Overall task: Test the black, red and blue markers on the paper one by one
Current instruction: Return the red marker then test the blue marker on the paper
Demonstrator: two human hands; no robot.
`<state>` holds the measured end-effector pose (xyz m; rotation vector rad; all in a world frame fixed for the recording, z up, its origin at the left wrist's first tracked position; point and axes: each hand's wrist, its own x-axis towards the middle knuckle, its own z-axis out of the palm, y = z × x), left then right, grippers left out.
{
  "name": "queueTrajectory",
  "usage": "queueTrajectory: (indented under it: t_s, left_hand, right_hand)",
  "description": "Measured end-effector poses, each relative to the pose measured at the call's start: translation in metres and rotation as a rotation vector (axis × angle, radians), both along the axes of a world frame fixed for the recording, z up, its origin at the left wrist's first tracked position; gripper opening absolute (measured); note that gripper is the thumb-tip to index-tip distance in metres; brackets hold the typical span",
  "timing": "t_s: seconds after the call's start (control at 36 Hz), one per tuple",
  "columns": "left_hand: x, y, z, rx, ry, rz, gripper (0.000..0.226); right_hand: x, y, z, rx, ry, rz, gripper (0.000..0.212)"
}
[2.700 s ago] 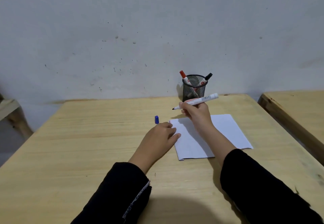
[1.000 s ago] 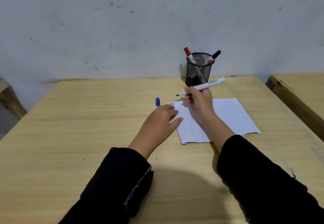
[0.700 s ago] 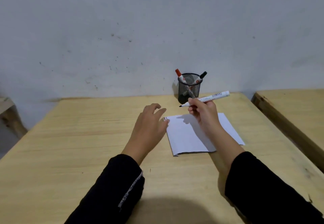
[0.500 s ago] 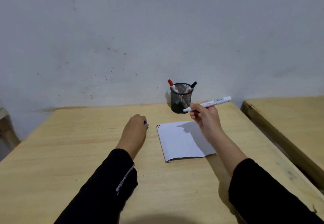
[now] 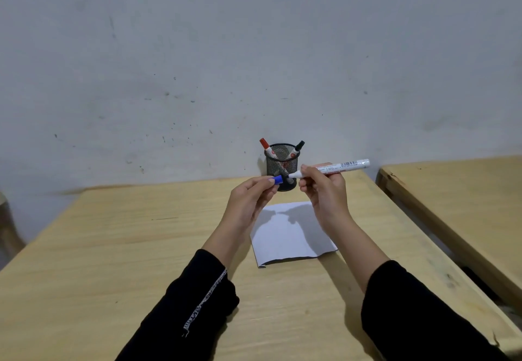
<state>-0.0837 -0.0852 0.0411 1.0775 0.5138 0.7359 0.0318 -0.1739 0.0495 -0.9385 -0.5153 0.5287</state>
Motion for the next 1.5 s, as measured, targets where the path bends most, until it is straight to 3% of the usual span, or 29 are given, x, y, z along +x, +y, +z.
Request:
queueTrajectory:
  t_s: [0.31, 0.53, 0.81, 0.94, 1.08, 1.31, 1.42, 1.5]
  left_hand:
    - [0.007, -0.013, 0.006, -0.002, -0.053, -0.103, 0.009]
    - [0.003, -0.006, 0.011, 0.258, -0.016, -0.123, 0.009]
    - [0.004, 0.016, 0.026, 0.323, -0.043, -0.001, 0.017]
    - [0.005, 0.028, 0.034, 0.347, -0.097, 0.044, 0.025]
    - [0.019, 0.033, 0.042, 0.369, -0.055, 0.049, 0.012]
    - [0.045, 0.032, 0.045, 0.502, 0.013, -0.034, 0.017]
    - [0.051, 0.038, 0.04, 0.522, 0.021, -0.017, 0.014]
    - [0.053, 0.052, 0.029, 0.623, 0.141, 0.098, 0.009]
  right_hand:
    - [-0.002, -0.002, -0.003, -0.015, -0.048, 0.058, 0.022]
    - [0.001, -0.006, -0.005, 0.024, -0.072, 0.124, 0.015]
    - [0.023, -0.007, 0.005, 0.139, 0.125, 0.133, 0.008]
    - [0.042, -0.017, 0.004, -0.016, -0.14, 0.194, 0.009]
    - [0.053, -0.022, 0.009, -0.366, -0.544, 0.282, 0.009]
    - [0.053, -0.005, 0.017, -0.595, -0.817, 0.409, 0.018]
    - [0.061, 0.007, 0.016, -0.614, -0.883, 0.304, 0.018]
    - [0.071, 0.018, 0.016, -0.571, -0.844, 0.152, 0.022]
